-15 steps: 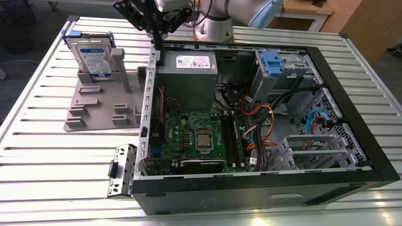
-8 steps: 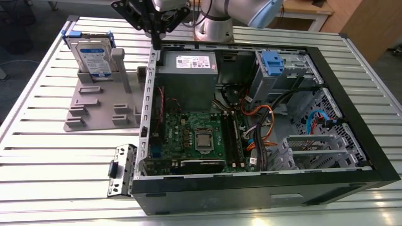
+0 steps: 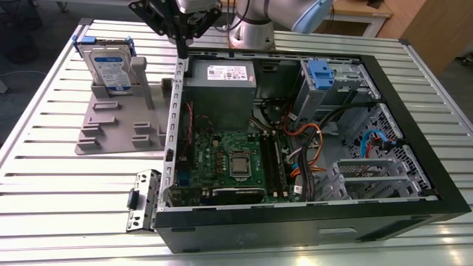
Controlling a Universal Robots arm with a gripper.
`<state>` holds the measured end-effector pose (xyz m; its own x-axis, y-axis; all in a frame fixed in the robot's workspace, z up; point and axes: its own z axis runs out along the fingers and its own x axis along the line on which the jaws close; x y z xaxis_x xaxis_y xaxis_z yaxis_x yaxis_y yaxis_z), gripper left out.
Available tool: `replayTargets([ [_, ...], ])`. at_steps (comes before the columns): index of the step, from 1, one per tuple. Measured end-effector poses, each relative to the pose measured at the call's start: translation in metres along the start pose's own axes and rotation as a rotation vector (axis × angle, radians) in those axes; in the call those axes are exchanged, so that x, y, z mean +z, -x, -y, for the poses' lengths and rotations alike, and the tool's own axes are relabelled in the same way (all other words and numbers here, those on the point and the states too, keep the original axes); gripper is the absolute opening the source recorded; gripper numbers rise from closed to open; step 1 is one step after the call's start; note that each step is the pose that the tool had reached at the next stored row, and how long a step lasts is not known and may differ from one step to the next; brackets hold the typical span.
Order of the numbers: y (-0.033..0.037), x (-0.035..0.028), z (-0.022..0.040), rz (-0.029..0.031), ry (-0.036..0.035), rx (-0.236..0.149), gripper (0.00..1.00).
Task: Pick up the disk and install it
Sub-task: 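Reach for the disk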
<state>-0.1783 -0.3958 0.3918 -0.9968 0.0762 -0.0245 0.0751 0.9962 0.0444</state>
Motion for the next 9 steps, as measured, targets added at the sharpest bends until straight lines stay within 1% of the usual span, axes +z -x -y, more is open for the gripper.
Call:
replayTargets([
  [5,-0.0012,0.0002,-0.0003,0.0000,-0.0001,0.000,0.10],
  [9,-0.0025,0.0004,-0.0019,0.0000,-0.0001,0.000,0.10],
])
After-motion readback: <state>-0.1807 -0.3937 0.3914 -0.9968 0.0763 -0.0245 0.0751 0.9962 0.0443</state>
